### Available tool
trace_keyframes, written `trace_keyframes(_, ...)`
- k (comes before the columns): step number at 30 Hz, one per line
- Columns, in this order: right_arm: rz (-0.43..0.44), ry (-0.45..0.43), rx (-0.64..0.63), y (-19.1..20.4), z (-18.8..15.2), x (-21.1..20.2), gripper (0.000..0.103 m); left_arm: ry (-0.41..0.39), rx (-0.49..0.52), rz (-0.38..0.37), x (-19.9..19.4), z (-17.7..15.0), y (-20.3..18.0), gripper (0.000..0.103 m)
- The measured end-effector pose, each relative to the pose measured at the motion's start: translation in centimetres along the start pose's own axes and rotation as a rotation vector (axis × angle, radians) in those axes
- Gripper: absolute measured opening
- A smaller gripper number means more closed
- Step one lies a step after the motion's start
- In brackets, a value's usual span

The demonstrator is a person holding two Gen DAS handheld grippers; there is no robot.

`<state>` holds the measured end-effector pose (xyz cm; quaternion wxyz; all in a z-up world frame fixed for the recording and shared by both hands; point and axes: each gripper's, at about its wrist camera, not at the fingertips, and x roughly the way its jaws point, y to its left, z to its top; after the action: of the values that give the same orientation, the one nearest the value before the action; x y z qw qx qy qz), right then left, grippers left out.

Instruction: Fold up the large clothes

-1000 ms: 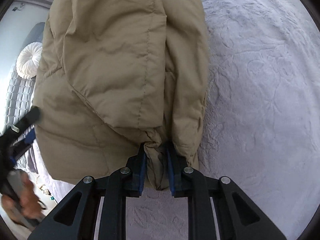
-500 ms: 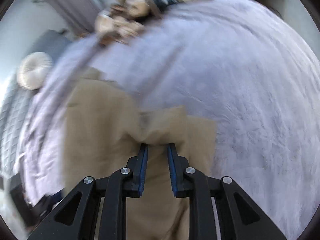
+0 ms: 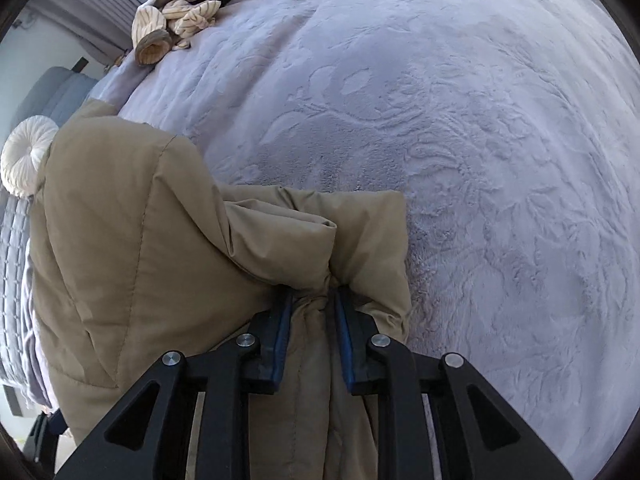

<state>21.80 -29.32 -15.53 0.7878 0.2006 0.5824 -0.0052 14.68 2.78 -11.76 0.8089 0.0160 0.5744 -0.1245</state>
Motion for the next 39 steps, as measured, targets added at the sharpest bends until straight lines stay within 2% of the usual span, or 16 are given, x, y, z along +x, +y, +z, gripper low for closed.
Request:
trace_keyframes(10,-0.044,-0.004,-0.053,0.8,-2.6,-4.9,0.026,0.011,-0.009,-0.007,0.2,0.2,0.9,0.100)
trace_keyframes(17,-0.038,-0.059,-0.059,1.9,-7.7,-10.0,0.026,0.008,-0.012,-0.010,0.3,0.2,1.1,0.100)
trace_keyframes(19,-0.047,-0.048,-0.068,2.2,-9.2,-10.2,0.026,0.008,-0.014,-0.013,0.3,0.1,1.1,0.100)
trace_keyframes(23,-0.062,0.036,-0.028,1.1,-12.2,-8.5,0.026,0.014,-0.016,-0.019,0.0,0.2,1.3,0.100)
trace_keyframes(29,-0.063,0.056,0.012,0.7,-12.4,-7.6,0.026,0.019,-0.019,-0.013,-1.4,-0.2,1.7,0.100)
trace_keyframes(39,-0.024,0.065,0.002,1.9,-11.9,-10.8,0.026,0.012,-0.007,-0.025,-5.8,-1.6,3.3,0.100)
